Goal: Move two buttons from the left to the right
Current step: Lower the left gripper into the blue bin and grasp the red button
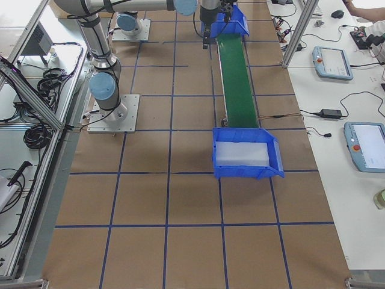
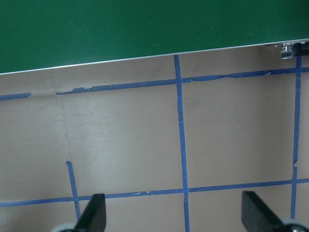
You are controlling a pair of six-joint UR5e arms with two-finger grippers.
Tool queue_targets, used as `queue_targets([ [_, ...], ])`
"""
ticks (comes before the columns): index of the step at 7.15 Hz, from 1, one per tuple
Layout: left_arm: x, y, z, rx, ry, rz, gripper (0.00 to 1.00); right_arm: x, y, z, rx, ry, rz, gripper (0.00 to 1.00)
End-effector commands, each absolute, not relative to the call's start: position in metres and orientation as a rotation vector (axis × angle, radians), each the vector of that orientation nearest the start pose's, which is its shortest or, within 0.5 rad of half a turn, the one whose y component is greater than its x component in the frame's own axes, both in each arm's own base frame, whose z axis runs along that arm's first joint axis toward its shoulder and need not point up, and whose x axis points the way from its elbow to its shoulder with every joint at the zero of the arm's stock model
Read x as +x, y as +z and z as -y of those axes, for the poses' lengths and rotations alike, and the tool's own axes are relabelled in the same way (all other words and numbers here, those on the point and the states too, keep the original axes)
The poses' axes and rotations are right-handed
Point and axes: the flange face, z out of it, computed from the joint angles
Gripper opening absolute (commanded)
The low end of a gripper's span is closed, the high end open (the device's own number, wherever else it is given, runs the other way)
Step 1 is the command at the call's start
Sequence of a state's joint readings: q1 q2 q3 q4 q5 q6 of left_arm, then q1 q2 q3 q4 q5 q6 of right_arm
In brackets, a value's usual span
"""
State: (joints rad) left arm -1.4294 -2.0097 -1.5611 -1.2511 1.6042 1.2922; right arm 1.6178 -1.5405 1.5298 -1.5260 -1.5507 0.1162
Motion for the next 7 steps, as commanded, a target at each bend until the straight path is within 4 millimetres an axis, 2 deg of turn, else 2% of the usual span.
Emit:
queue_targets([
  [1,-0.044,0.255,0.633,1.819,0.209,-2.640,0.90,0.159,0.487,0.495,0.075,0.059,-3.124,1.00],
  [3,-0.040,0.236,0.621,1.815,0.233,-2.655,0.87,0.159,0.486,0.495,0.075,0.064,-3.125,1.00],
  [5,-0.044,0.231,0.619,1.802,0.238,-2.666,0.75,0.159,0.490,0.493,0.075,0.052,-3.123,1.00],
  [6,-0.044,0.230,0.619,1.800,0.241,-2.671,0.75,0.159,0.489,0.493,0.075,0.055,-3.123,1.00],
  [7,-0.044,0.229,0.618,1.796,0.245,-2.675,0.67,0.159,0.489,0.493,0.072,0.057,-3.123,1.00],
])
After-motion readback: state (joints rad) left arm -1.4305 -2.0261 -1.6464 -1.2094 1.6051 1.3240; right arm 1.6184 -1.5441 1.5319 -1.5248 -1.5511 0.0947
